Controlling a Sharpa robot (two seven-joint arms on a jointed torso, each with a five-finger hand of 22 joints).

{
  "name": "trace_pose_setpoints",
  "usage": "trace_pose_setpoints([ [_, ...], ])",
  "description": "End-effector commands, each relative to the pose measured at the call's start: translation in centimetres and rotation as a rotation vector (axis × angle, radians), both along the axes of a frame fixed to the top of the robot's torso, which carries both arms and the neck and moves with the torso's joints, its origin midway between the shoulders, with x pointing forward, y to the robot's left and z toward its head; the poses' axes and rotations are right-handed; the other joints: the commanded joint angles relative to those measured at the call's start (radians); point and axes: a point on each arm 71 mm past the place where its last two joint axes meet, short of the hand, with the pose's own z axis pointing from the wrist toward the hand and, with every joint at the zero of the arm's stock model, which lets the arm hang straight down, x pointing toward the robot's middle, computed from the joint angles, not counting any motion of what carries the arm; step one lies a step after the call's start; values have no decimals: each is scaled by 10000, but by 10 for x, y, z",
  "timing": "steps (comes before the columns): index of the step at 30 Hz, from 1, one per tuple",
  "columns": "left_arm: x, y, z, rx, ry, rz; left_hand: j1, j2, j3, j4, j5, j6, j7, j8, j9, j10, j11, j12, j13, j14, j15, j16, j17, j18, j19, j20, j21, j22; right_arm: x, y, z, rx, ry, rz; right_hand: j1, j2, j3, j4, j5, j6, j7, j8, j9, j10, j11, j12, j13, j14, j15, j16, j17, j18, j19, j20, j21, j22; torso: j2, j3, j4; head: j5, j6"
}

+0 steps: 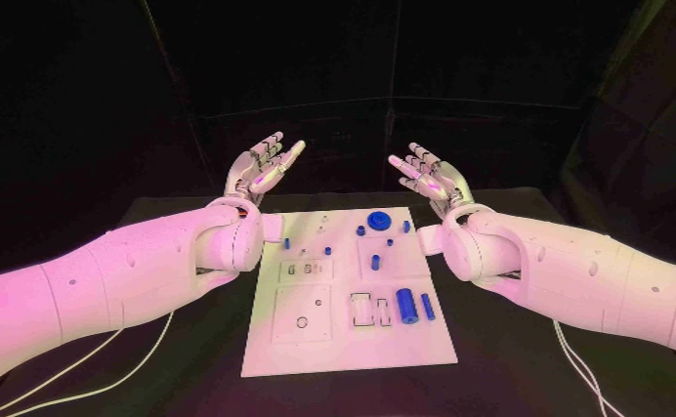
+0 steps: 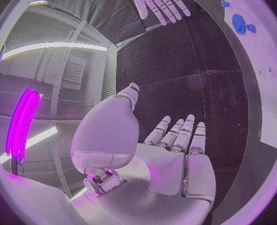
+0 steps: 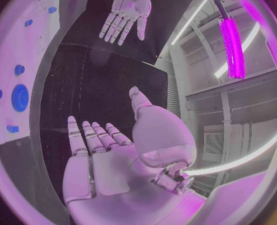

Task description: Assemble the parts on the task board

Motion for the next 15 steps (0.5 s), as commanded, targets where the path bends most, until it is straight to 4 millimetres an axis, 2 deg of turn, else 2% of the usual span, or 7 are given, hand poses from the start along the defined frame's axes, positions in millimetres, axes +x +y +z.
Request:
trace_pose_setpoints([
  [1, 3, -5, 5, -639, -484, -814, 465, -44, 42, 156, 68, 169, 1312, 70, 27, 52, 164, 61, 21, 189, 54, 57, 23, 236, 51, 155, 72, 17, 3, 13, -2, -460, 65, 2220, 588, 71, -2, -148, 94, 198, 1242, 51, 31, 202, 191, 57, 36, 202, 165, 58, 35, 66, 218, 112, 87, 32, -11, 1, -7, -1, -2],
  [5, 3, -5, 5, -643, -495, -825, 480, 9, 7, 168, 67, 299, 1387, 93, 44, 145, 236, 78, 33, 537, 120, 125, 74, 190, 84, 160, 87, 27, 7, 16, -5, -745, 153, 2835, 1088, 100, 63, -489, 117, 845, 1456, 157, 111, 989, 408, 167, 112, 1289, 412, 227, 139, 173, 791, 87, 232, 115, -11, 1, -7, -1, -2],
  [7, 3, -5, 5, -643, -495, -825, 514, 184, 23, 125, 67, 706, 1443, 179, 96, 813, 298, 211, 118, 1414, 164, 350, 203, 154, 300, 153, 156, 73, 9, 17, -6, -832, 184, 3011, 1556, 106, 215, -827, 163, 2435, 1582, 554, 334, 2937, 591, 620, 333, 3438, 448, 772, 364, 469, 1959, 79, 572, 299, -11, 1, -7, -1, -2],
  [10, 3, -5, 5, -643, -495, -825, 532, 347, -5, 24, 53, 1368, 1472, 319, 169, 2210, 374, 539, 274, 2567, 191, 688, 360, 129, 686, 156, 285, 148, 9, 17, -7, -886, 203, 3117, 2004, 52, 363, -1176, 132, 4436, 1507, 1101, 574, 5945, 392, 1424, 605, 6016, 109, 1456, 556, 851, 3695, 63, 1197, 586, -11, 1, -7, -1, -2],
  [12, 2, 15, 6, -746, -435, -932, 621, 478, -28, -155, 81, 2484, 1454, 596, 303, 3731, 357, 967, 430, 3934, 118, 1159, 553, 162, 1703, 103, 638, 348, 14, -7, 2, -2429, -1515, 2165, 2290, 11, 470, -1433, 78, 5968, 1312, 1446, 679, 6768, 143, 1609, 534, 6906, -163, 1599, 500, 1126, 4281, 58, 1495, 661, -24, -30, 16, -44, -99],
  [13, 1, 17, 6, -771, -446, -964, 692, 523, -37, -265, 74, 3105, 1400, 766, 379, 4818, 271, 1290, 550, 4390, 0, 1371, 622, 264, 2791, 107, 1032, 565, 14, -9, 2, -2573, -1627, 2106, 2361, -8, 506, -1523, 46, 6435, 1243, 1509, 680, 7028, 70, 1619, 483, 7213, -253, 1612, 470, 1186, 4478, 48, 1588, 675, -21, -40, 27, -38, -104],
  [15, 0, 19, 7, -826, -464, -1038, 783, 605, -116, -496, 92, 4209, 1267, 1024, 476, 5817, -45, 1600, 584, 5365, -259, 1757, 741, 623, 5268, 126, 2029, 1043, 15, -13, 3, -2868, -1830, 2037, 2441, -38, 560, -1657, -4, 6970, 1141, 1536, 648, 7375, -31, 1593, 424, 7632, -364, 1601, 438, 1224, 4756, -10, 1716, 689, -9, -39, 25, -23, -117],
])
